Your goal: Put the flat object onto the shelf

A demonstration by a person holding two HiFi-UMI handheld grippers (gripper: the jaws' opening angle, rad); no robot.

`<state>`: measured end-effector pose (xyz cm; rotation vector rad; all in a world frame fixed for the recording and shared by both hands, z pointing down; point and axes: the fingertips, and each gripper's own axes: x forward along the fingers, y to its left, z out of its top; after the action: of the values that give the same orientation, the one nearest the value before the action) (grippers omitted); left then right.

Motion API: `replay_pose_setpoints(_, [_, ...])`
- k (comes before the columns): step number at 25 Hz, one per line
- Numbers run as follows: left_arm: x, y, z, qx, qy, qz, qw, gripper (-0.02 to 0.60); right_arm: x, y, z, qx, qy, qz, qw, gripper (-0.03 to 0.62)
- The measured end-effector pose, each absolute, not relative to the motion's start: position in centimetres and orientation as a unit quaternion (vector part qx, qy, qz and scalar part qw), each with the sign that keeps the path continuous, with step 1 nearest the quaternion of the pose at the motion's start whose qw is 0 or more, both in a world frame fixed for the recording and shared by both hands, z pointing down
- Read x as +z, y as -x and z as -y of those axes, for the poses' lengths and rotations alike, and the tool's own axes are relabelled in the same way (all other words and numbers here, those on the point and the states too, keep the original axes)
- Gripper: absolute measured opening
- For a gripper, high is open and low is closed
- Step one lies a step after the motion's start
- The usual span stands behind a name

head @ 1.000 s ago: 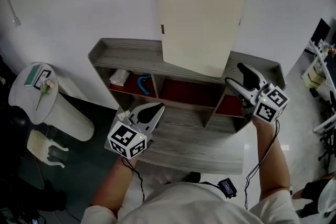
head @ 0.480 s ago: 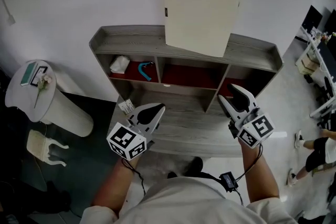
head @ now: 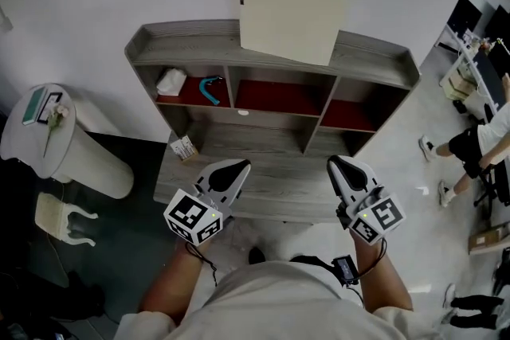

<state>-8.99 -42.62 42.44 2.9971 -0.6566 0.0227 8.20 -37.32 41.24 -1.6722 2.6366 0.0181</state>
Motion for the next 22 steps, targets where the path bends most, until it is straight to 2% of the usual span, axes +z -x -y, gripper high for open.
replay_pose_setpoints(4, [42.9, 7.4, 40.9, 0.012, -0.975, 0.217, 0.037, 0.014, 41.8, -9.0, 35.2, 0.009, 0.533, -0.846, 0.005, 0.021])
replay_pose_setpoints(22, [43.2, -1.6, 27.9, 0.006, -0.96, 0.277, 0.041, 0.014, 42.7, -16.7, 22.5, 0.009, 0.464, -0.886, -0.009, 0.02])
